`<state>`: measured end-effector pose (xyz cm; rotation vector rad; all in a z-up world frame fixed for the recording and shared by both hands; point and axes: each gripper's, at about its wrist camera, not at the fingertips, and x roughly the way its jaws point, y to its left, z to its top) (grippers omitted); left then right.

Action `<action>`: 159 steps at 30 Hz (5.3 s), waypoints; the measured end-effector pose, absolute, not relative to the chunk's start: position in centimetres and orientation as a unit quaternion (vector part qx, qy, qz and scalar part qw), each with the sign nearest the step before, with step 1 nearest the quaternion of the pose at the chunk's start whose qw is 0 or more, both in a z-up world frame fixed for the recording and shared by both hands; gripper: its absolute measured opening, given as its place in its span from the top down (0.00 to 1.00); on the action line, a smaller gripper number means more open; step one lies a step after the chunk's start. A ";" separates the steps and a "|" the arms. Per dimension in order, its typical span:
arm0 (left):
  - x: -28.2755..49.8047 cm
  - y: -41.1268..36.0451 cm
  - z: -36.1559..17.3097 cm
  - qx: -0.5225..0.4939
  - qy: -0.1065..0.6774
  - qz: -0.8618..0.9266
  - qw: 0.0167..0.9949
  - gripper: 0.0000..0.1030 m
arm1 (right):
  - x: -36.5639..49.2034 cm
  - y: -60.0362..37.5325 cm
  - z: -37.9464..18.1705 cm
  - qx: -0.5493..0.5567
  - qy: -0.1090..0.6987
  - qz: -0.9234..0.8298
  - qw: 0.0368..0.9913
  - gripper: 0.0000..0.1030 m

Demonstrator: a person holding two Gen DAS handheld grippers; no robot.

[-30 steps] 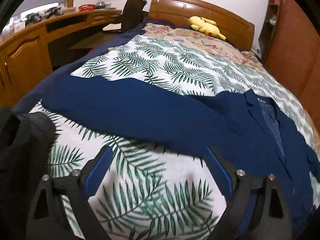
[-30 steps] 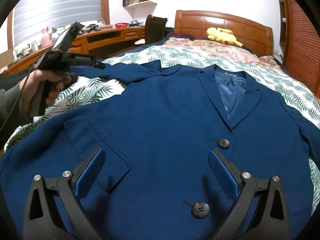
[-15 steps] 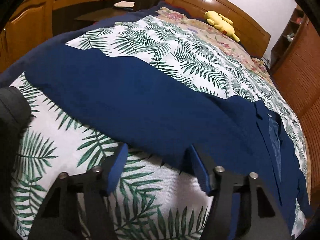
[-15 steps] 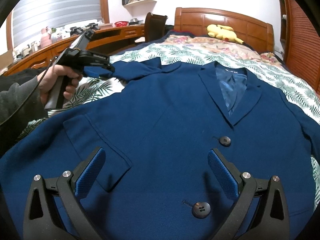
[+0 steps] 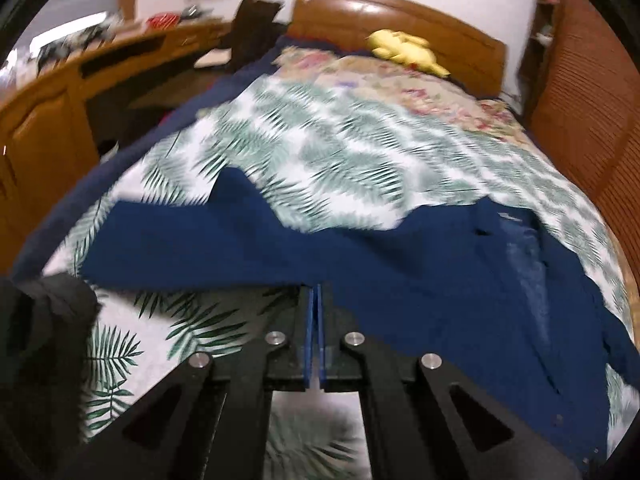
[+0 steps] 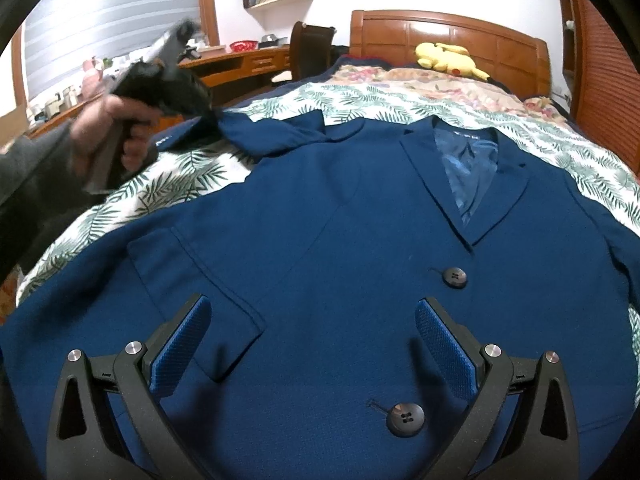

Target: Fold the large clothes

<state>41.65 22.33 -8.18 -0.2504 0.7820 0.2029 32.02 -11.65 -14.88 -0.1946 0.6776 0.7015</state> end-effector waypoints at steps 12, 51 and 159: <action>38.7 9.3 -3.1 -0.012 0.409 0.001 0.913 1.00 | 32.1 -11.8 -14.7 -0.087 0.323 0.336 0.880 0.00; 40.3 30.5 -18.1 -0.098 0.460 0.140 0.871 0.53 | 32.2 -11.3 -15.0 -0.097 0.332 0.336 0.876 0.00; 14.7 12.2 -5.0 -0.052 0.293 -0.021 0.955 0.61 | 27.7 -13.8 -6.2 -0.106 0.283 0.360 0.883 1.00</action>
